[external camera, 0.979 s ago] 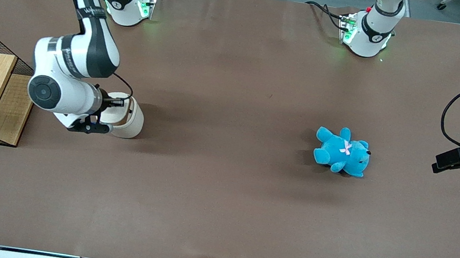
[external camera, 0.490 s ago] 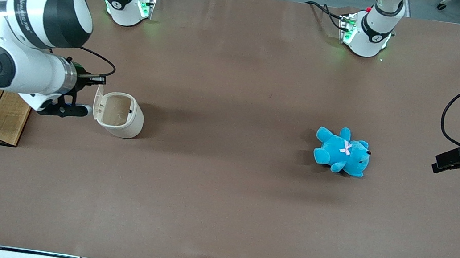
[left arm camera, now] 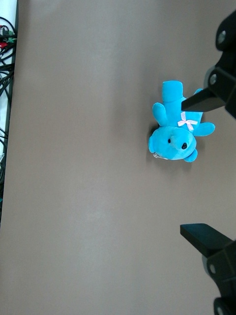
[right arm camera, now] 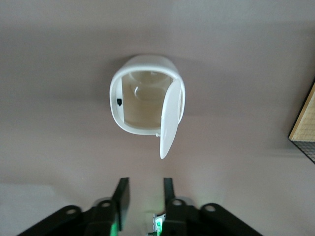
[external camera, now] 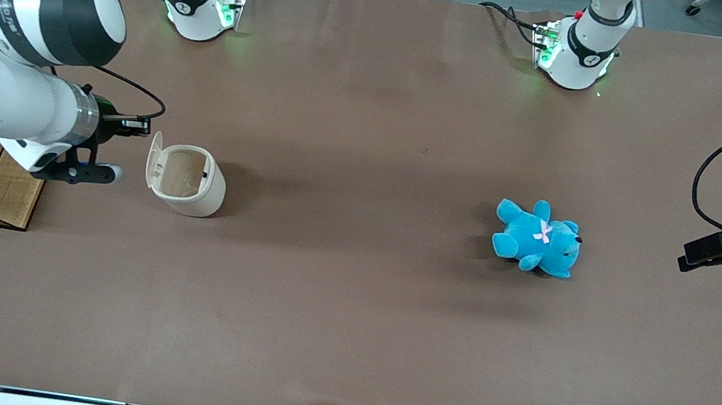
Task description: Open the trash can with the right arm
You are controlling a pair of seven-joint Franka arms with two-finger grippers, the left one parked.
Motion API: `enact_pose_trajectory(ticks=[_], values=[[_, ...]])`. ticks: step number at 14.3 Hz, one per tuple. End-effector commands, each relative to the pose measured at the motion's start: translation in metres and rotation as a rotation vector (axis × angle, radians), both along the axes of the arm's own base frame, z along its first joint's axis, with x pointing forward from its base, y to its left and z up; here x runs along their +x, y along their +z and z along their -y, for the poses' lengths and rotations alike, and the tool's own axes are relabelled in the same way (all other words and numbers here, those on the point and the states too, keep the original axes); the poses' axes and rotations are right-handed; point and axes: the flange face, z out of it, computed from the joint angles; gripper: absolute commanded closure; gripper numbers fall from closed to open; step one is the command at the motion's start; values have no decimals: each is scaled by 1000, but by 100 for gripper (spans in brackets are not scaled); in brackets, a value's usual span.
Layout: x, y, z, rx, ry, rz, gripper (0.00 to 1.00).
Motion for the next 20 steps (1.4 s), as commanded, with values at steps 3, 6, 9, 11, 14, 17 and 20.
enact_pose_trajectory(ticks=[3, 6, 9, 11, 14, 17, 20], values=[[16, 34, 26, -6, -41, 90, 0], [24, 58, 52, 9, -78, 159, 0], [22, 89, 72, 20, -113, 220, 0], [15, 109, 83, 18, -125, 257, 0], [14, 143, 99, 39, -135, 360, 0], [13, 157, 118, 67, -36, 446, 0], [1, 143, 120, 58, -42, 479, 0]])
